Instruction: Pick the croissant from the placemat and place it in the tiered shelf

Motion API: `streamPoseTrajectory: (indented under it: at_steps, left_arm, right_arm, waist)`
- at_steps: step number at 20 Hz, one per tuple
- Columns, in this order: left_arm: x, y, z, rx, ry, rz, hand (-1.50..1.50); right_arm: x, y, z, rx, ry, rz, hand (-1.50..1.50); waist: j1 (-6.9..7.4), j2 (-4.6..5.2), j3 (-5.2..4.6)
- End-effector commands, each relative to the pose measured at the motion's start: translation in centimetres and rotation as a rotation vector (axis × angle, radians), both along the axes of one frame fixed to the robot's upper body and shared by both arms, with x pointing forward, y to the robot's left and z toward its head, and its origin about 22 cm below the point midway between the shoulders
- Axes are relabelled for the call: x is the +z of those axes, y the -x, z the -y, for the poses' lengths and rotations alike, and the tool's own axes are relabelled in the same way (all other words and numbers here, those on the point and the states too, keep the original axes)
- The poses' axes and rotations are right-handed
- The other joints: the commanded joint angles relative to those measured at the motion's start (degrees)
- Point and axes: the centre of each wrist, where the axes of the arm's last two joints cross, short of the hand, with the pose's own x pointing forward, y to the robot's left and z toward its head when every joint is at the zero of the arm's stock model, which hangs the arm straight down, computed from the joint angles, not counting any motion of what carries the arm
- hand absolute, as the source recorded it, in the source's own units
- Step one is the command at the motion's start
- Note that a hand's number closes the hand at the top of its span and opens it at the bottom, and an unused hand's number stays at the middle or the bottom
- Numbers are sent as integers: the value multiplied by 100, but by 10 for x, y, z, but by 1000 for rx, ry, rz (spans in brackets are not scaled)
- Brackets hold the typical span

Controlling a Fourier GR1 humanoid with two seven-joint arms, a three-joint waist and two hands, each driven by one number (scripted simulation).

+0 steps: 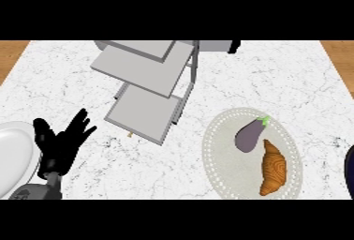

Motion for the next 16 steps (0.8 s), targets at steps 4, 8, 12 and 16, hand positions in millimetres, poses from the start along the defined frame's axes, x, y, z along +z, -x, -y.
streamPoseTrajectory:
  at_steps: [4,8,12,16]
  left_arm:
    - [-4,-7,16,-25,-15,-32,0]
    - [-7,-1,-1,-27,-13,-49,0]
    - [9,-20,3,-37,-11,-32,0]
    - [-3,-7,14,-31,-16,-47,0]
  right_arm:
    - [24,-21,-35,-146,76,-88,-150]
    - [29,-40,-37,-229,149,-157,-150]
    - [14,-73,-50,-261,144,-214,-150]
    - [-5,-83,-67,-225,184,-333,-150]
  waist:
    - [185,58,-13]
    - [218,51,-22]
    - [265,64,-14]
    - [231,38,-11]
